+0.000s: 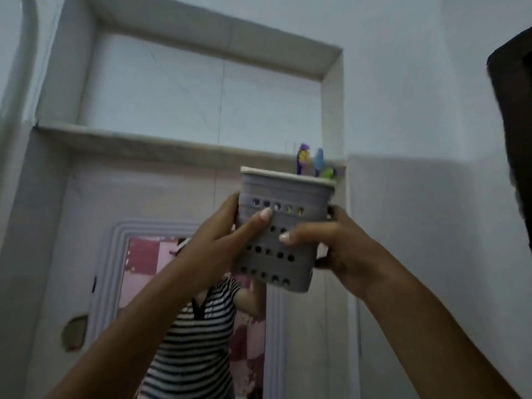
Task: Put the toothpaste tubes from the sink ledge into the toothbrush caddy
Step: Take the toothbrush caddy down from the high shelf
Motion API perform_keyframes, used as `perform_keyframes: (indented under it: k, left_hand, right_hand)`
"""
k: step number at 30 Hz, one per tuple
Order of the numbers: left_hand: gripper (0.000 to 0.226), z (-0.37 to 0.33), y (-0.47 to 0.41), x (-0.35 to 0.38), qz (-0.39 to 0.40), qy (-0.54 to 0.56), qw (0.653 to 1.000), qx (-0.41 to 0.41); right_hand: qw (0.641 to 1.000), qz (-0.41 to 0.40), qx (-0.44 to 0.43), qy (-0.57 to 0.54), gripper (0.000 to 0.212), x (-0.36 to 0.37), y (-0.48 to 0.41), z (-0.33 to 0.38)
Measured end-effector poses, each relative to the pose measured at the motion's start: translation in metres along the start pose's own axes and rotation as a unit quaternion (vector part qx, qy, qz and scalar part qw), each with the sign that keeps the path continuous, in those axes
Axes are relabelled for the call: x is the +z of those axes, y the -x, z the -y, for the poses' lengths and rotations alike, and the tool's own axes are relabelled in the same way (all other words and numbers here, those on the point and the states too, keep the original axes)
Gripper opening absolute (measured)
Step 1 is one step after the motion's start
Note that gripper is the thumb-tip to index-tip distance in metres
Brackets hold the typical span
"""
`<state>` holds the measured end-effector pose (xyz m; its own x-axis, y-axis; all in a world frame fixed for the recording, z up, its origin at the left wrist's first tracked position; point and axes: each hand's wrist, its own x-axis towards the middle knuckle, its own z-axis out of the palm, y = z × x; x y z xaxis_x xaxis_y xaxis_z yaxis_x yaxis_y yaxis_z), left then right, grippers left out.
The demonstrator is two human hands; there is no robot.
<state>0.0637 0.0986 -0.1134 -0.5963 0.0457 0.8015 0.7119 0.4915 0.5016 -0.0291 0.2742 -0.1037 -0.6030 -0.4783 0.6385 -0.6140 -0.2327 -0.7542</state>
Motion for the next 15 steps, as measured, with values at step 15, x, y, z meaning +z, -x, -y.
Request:
perform_keyframes:
  k: [15]
  left_hand:
    - [0.038,0.166,0.407,0.012,-0.035,-0.082,0.883,-0.46]
  right_hand:
    - [0.96,0.017,0.278,-0.029,0.114,0.051,0.31,-0.33]
